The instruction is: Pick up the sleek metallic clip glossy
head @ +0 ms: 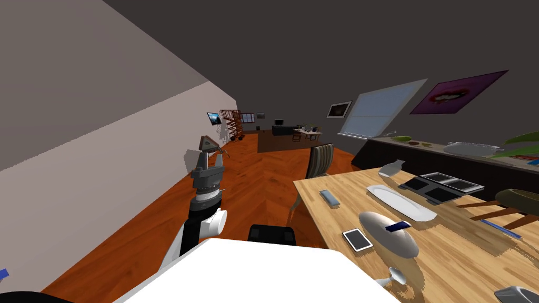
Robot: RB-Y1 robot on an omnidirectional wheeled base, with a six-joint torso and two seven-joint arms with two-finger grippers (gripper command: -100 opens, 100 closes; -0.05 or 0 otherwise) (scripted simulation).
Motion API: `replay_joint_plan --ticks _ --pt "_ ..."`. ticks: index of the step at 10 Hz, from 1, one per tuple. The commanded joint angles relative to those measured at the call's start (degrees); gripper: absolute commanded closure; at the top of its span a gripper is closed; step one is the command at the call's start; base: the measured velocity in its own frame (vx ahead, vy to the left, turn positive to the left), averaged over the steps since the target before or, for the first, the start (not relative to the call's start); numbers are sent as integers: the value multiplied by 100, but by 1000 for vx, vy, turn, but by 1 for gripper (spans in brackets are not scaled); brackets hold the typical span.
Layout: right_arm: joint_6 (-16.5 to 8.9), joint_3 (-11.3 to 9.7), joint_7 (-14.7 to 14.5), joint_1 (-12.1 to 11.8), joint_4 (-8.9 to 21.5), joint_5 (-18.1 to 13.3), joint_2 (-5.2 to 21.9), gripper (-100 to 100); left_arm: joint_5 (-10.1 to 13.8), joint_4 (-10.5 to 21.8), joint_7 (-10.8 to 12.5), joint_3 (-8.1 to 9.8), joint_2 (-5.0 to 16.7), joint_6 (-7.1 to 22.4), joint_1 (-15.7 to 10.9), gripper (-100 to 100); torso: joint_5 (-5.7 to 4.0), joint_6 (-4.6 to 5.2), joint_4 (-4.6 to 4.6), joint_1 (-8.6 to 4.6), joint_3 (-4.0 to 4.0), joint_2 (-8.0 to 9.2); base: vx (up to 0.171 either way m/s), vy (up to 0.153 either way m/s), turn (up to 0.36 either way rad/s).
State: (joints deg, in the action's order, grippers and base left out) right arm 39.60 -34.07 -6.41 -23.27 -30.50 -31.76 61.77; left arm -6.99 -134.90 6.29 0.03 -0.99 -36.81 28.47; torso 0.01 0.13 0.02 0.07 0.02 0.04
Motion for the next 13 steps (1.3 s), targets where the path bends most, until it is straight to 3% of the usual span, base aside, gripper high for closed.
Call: replay_joint_plan --ticks 1,2,3,5,6,8,9,11,12,13 --pt "-286 -119 203 -47 -286 -229 98 -100 0 0 0 0 0 0 0 0 0 0 0 0 0 0 53 -55 -211" --pt "-296 -119 203 -47 -411 -229 98 -100 0 0 0 1 0 0 1 0 -2 6 -2 -14 -6 -11 63 -64 -143" --pt "-515 -238 406 -93 -574 -458 196 -100 0 0 0 1 1 0 1 0 -4 0 -4 -19 -9 -16 63 -90 -210" --pt "-593 -238 406 -93 -873 -458 196 -100 0 0 0 1 1 0 1 0 -6 -1 -4 -25 -11 -19 49 -50 -62" --pt "-840 -356 609 -140 -1008 -687 294 -100 0 0 0 0 0 0 0 0 -4 -3 -3 -12 -8 -13 53 -49 -226" --pt "-889 -356 609 -140 -1295 -687 294 -100 0 0 0 0 0 0 0 0 -3 -1 -3 -13 -8 -14 40 -30 -60" --pt "-1148 -475 812 -187 -1467 -916 393 -100 0 0 0 0 0 0 0 0 -2 -4 -2 -6 -5 -8 64 -60 -207" --pt "-1185 -475 812 -187 -1747 -916 393 -100 0 0 0 1 1 0 0 0 -5 -2 -4 -18 -10 -18 48 -39 -66" --pt "-1452 -594 1015 -234 -1973 -1145 491 -100 0 0 0 0 0 0 0 0 -3 -4 -2 -9 -6 -9 53 -51 -237" --pt "-1482 -594 1015 -234 -2169 -1145 491 -100 0 0 0 1 1 0 1 0 -3 5 -3 -16 -7 -11 57 -51 -136"
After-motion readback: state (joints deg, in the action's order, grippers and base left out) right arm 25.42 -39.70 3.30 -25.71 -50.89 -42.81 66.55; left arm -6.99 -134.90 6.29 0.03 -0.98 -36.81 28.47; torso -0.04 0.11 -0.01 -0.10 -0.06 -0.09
